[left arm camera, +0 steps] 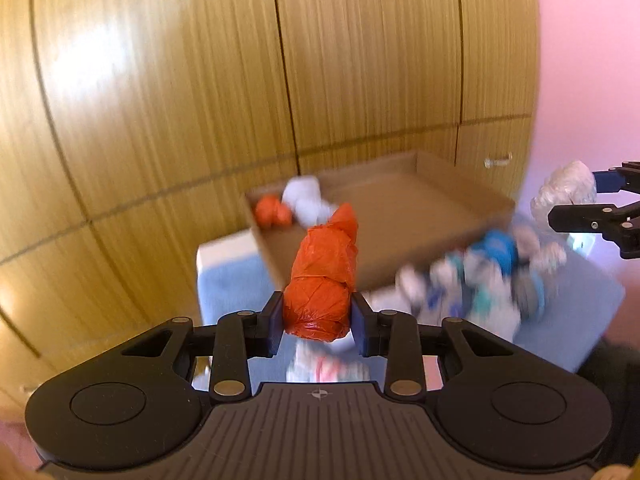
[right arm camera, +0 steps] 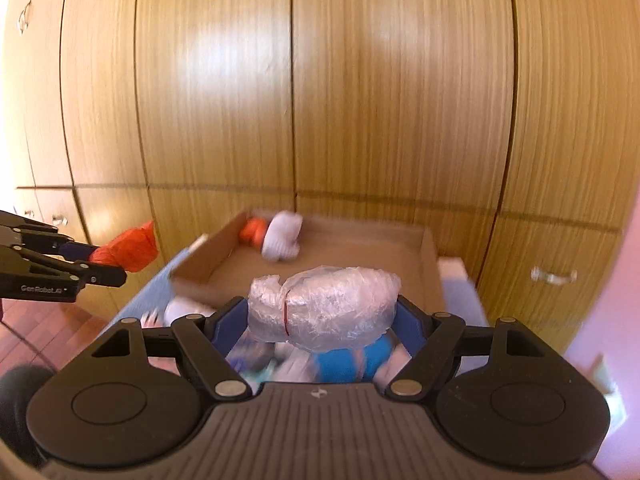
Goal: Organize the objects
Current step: 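Place both bundles side by side in the box and open both tools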
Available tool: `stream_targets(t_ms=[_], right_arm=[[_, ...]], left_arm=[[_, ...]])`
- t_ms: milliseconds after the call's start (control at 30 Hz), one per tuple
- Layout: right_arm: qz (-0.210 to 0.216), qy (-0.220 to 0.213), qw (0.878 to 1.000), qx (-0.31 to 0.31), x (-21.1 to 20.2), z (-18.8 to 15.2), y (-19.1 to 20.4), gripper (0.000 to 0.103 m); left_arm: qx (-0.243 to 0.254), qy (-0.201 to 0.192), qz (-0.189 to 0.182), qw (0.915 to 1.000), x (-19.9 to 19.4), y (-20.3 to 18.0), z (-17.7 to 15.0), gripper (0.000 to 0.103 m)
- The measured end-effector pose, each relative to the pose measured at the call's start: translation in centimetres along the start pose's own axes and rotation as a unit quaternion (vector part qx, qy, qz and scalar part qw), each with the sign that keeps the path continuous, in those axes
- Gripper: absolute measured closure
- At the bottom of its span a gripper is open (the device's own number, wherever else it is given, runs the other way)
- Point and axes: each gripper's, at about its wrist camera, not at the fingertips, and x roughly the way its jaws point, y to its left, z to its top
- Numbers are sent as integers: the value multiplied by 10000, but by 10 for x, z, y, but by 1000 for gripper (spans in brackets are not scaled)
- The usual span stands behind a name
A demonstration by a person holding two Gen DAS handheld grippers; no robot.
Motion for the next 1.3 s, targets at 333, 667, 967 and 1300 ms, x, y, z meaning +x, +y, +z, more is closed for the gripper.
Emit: stream_targets(t_ms=[333,667,967,1300], right_arm=[[176,-78,9966,-805,67,57,-33,29],[685,582,9821,-1655,181,66,-54,29],[1172,1169,9660,-1986,260,53,-60,29],[1514,1526,9443,-2493,301,58,-46,29]], left_arm=[[-493,307,-367,9976,92,-2,100,62],[-1542,1307,-708,9768,225,-2,133,62],[-1950,1854,-393,9623,281,-5,113,62],[-2235,1790,-73,9581,291,-1,107,62]])
